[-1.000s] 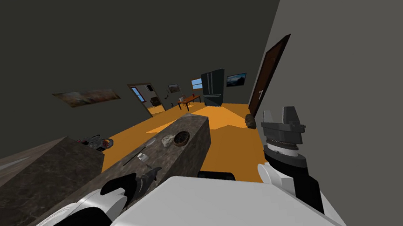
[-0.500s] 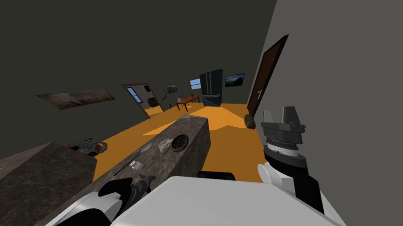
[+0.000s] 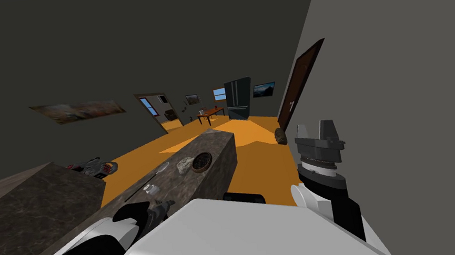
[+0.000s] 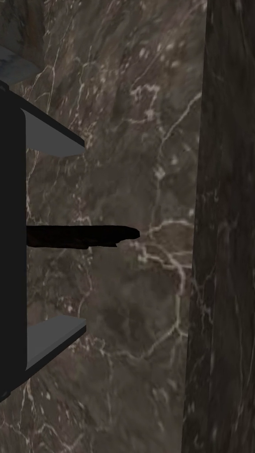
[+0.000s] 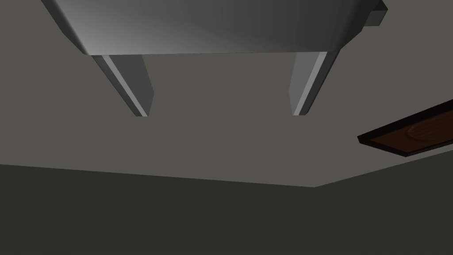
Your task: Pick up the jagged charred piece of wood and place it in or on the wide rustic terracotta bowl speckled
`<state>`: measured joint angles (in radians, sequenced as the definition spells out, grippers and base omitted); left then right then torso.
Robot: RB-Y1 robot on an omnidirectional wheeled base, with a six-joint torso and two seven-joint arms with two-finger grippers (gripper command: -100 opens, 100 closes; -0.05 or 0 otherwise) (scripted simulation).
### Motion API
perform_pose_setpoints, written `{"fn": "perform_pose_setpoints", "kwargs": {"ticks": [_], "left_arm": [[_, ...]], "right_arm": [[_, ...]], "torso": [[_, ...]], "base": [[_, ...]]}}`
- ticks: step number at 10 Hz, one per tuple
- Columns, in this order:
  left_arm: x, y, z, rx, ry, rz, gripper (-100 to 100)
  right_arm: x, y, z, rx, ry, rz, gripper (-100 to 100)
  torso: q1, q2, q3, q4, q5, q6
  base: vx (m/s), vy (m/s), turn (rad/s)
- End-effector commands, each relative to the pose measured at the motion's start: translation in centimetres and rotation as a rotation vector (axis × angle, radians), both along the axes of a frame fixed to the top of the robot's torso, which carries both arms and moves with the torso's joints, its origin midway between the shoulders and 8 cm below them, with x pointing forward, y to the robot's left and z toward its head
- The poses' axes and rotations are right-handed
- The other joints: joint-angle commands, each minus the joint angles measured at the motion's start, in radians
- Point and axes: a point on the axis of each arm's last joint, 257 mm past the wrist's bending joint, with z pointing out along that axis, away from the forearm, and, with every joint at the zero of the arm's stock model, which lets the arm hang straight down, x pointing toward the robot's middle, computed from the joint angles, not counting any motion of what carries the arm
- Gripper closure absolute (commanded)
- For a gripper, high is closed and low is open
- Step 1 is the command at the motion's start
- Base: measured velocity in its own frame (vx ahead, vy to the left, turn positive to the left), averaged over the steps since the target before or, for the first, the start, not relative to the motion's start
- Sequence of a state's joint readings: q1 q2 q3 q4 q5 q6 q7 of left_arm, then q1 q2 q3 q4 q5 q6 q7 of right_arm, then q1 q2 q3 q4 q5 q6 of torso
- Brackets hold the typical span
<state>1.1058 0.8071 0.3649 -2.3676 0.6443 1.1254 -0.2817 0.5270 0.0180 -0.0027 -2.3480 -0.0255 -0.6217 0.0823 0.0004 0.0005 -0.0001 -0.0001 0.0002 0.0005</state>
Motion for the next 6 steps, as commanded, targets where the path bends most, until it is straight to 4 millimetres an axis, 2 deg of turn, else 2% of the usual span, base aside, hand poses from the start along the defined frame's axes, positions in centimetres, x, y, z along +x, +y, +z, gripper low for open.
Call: {"fn": "perform_pose_setpoints", "kwargs": {"ticks": [1, 3, 4, 6], "left_arm": [[-0.08, 0.36, -0.79, 0.000, -0.001, 0.008, -100], [-0.10, 0.42, -0.96, 0.000, 0.000, 0.011, -100], [-0.08, 0.45, -1.00, 0.000, -0.001, 0.011, 100], [-0.12, 0.41, -1.02, -0.002, -0.001, 0.013, 100]], "right_arm": [[0.00, 0.00, 0.00, 0.000, 0.000, 0.000, 0], [0.00, 0.00, 0.00, 0.000, 0.000, 0.000, 0], [0.00, 0.00, 0.00, 0.000, 0.000, 0.000, 0], [0.00, 0.00, 0.00, 0.000, 0.000, 0.000, 0]], "torso": [[0.000, 0.000, 0.000, 0.000, 0.000, 0.000], [0.000, 0.000, 0.000, 0.000, 0.000, 0.000], [0.000, 0.000, 0.000, 0.000, 0.000, 0.000], [0.000, 0.000, 0.000, 0.000, 0.000, 0.000]], "base": [[-0.011, -0.005, -0.054], [-0.007, -0.005, -0.035], [0.000, 0.000, 0.000], [0.000, 0.000, 0.000]]}}
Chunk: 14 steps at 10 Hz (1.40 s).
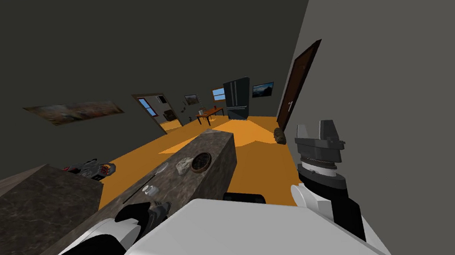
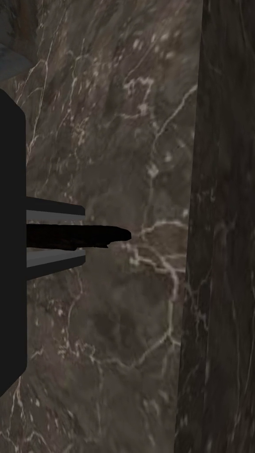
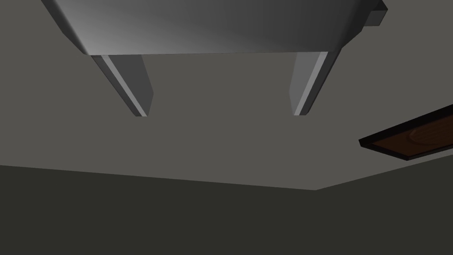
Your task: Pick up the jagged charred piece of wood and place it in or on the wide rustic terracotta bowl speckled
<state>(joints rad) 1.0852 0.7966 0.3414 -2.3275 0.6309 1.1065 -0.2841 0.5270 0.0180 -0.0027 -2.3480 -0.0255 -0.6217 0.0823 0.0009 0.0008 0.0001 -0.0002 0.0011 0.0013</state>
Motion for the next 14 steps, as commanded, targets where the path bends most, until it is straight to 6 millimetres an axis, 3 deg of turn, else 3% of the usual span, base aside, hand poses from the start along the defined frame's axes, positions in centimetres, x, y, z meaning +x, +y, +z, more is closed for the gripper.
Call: {"fn": "perform_pose_setpoints", "kwargs": {"ticks": [1, 2, 3, 4, 7, 8, 9, 14], "left_arm": [[0.0, 0.0, 0.0, 0.000, 0.000, 0.000, 100], [0.0, 0.0, 0.0, 0.001, 0.000, -0.001, 100], [0.0, 0.0, 0.0, 0.001, 0.000, -0.002, 0], [0.1, -0.4, 0.9, 0.003, 0.001, -0.016, 100], [0.2, -0.7, 1.5, 0.004, 0.000, -0.025, 100], [0.3, -0.7, 1.6, 0.004, 0.000, -0.026, 0], [-0.3, 0.0, 1.9, 0.002, 0.022, -0.004, 100], [-1.5, 1.4, 3.2, -0.005, 0.070, 0.049, 100]], "right_arm": [[0.0, 0.0, 0.0, 0.000, 0.000, 0.000, 0], [0.0, 0.0, 0.0, 0.000, 0.000, 0.000, 0], [0.0, 0.0, 0.0, 0.000, 0.000, 0.000, 0], [0.0, 0.0, 0.0, 0.000, 0.000, 0.000, 0], [0.0, 0.0, 0.0, 0.000, 0.000, 0.000, 0], [0.0, 0.0, 0.0, 0.000, 0.000, 0.000, 0], [0.0, 0.0, 0.0, 0.000, 0.000, 0.000, 0], [0.0, 0.0, 0.0, 0.000, 0.000, 0.000, 0]], "torso": [[0.000, 0.000, 0.000, 0.000, 0.000, 0.000], [0.000, 0.000, 0.000, 0.000, 0.000, 0.000], [0.000, 0.000, 0.000, 0.000, 0.000, 0.000], [0.000, 0.000, 0.000, 0.000, 0.000, 0.000], [0.001, 0.000, 0.000, 0.000, 0.000, -0.001], [0.001, 0.000, 0.000, -0.001, 0.001, -0.001], [0.001, 0.000, 0.000, 0.000, 0.001, -0.001], [-0.009, 0.001, 0.000, -0.001, -0.001, -0.003]], "base": [[0.000, 0.000, 0.000], [0.000, 0.000, 0.000], [0.000, 0.000, 0.000], [0.007, 0.005, 0.081], [0.008, 0.005, 0.054], [0.000, 0.000, 0.000], [-0.011, -0.069, -0.002], [-0.023, -0.129, 0.012]]}}
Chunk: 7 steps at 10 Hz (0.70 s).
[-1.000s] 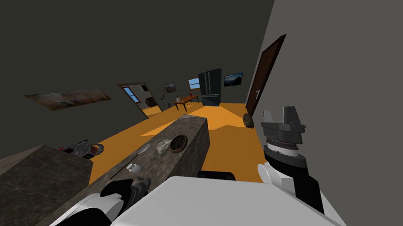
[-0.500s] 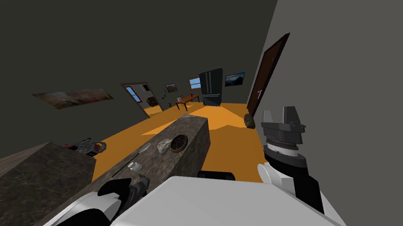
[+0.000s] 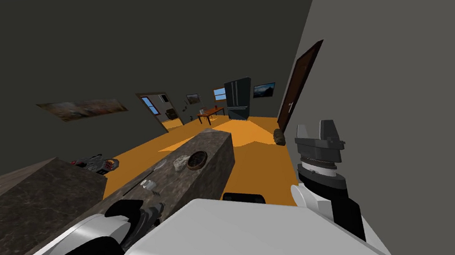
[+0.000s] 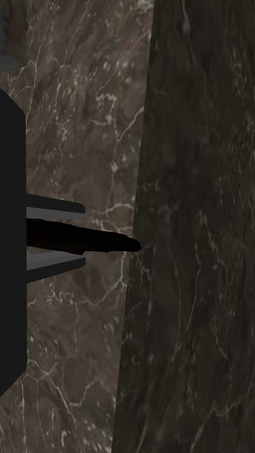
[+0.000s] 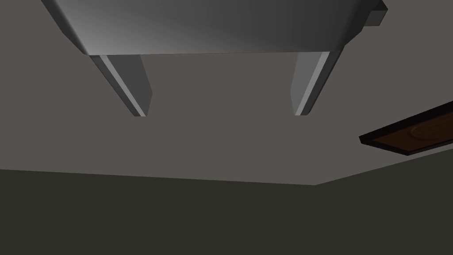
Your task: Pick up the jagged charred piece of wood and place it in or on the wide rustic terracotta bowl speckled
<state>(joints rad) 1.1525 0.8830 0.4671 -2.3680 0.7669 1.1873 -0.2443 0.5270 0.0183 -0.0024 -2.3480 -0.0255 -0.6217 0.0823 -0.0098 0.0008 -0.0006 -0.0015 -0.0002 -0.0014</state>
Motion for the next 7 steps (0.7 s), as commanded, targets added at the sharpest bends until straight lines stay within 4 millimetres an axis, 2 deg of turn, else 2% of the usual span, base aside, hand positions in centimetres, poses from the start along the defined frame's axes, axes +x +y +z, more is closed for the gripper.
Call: {"fn": "perform_pose_setpoints", "kwargs": {"ticks": [1, 7], "left_arm": [[-0.4, 0.3, 0.6, -0.004, 0.018, 0.021, 100], [-1.0, 1.5, 3.1, -0.013, 0.067, 0.080, 100]], "right_arm": [[0.0, 0.0, 0.0, 0.000, 0.000, 0.000, 0], [0.0, 0.0, 0.0, 0.000, 0.000, 0.000, 0]], "torso": [[0.000, 0.000, 0.000, 0.000, 0.000, 0.000], [0.002, -0.001, -0.001, -0.001, 0.000, -0.001]], "base": [[-0.018, -0.157, 0.009], [-0.009, -0.127, 0.015]]}}
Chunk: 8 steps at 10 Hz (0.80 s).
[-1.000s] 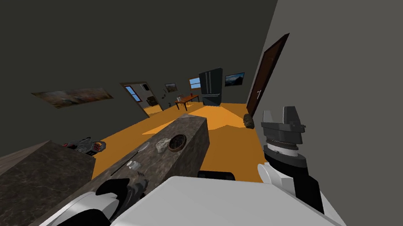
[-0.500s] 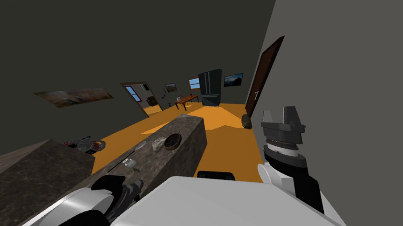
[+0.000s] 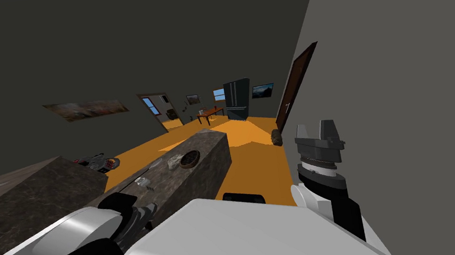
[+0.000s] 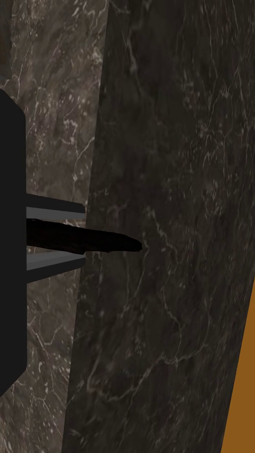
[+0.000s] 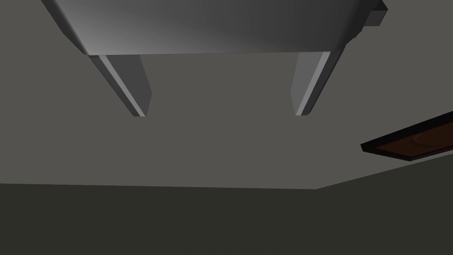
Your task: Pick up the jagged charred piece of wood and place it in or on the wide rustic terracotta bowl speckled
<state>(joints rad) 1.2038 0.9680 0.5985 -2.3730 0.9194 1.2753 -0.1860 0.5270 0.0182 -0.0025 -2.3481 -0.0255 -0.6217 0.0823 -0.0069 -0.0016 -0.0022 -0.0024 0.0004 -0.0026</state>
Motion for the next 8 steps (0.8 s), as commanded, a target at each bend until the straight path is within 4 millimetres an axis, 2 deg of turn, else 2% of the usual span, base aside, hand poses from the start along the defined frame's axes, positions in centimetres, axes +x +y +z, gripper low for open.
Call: {"fn": "perform_pose_setpoints", "kwargs": {"ticks": [1, 4, 6, 8], "left_arm": [[0.0, 0.3, 0.7, -0.001, 0.009, 0.014, 100], [0.1, 0.6, 1.9, -0.003, 0.019, 0.031, 100], [0.5, 0.8, 3.0, -0.001, 0.018, 0.040, 100], [0.9, 0.9, 3.7, 0.001, 0.012, 0.041, 100]], "right_arm": [[0.0, 0.0, 0.0, 0.000, 0.000, 0.000, 0], [0.0, 0.0, 0.0, 0.000, 0.000, 0.000, 0], [0.0, 0.0, 0.0, 0.000, 0.000, 0.000, 0], [0.0, 0.0, 0.0, 0.000, 0.000, 0.000, 0]], "torso": [[0.000, 0.000, 0.000, 0.000, 0.000, 0.000], [0.001, 0.000, 0.000, 0.000, 0.000, 0.000], [0.001, -0.003, -0.001, 0.000, 0.000, 0.000], [0.005, -0.004, -0.002, 0.000, 0.000, 0.000]], "base": [[0.001, -0.110, 0.016], [0.007, -0.106, 0.017], [0.058, -0.090, 0.024], [0.071, -0.025, 0.017]]}}
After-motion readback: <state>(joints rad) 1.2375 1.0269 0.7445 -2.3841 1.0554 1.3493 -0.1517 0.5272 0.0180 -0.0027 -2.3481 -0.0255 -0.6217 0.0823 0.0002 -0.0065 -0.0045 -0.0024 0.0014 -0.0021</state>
